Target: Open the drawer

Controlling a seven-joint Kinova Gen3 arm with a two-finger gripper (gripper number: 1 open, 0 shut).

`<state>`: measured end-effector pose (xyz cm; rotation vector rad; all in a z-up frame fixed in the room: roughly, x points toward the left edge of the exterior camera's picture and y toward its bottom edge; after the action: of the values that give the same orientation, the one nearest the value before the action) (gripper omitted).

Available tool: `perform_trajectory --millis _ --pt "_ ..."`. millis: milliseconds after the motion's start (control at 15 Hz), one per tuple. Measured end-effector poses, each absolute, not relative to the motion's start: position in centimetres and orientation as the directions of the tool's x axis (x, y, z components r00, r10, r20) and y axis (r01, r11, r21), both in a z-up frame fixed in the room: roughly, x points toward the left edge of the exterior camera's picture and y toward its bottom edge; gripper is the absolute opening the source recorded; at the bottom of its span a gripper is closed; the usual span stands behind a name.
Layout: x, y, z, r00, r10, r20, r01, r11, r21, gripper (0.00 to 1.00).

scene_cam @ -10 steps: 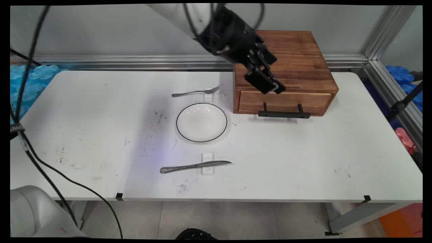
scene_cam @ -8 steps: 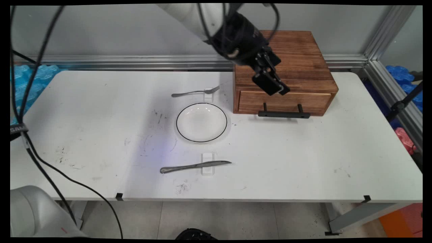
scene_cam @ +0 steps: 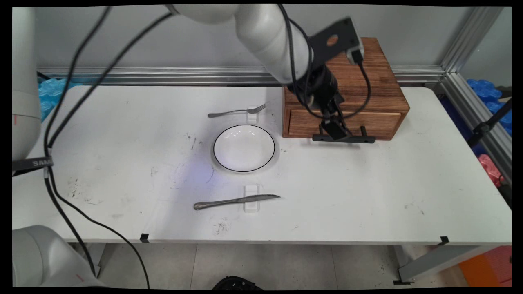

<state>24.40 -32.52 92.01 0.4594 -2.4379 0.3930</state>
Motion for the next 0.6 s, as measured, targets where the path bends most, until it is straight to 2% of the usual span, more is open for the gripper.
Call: perform_trajectory --millis 600 --pt "20.9 -36.3 85.8 -0.805 -0.272 0.527 -0.429 0.880 -0.202 1.00"
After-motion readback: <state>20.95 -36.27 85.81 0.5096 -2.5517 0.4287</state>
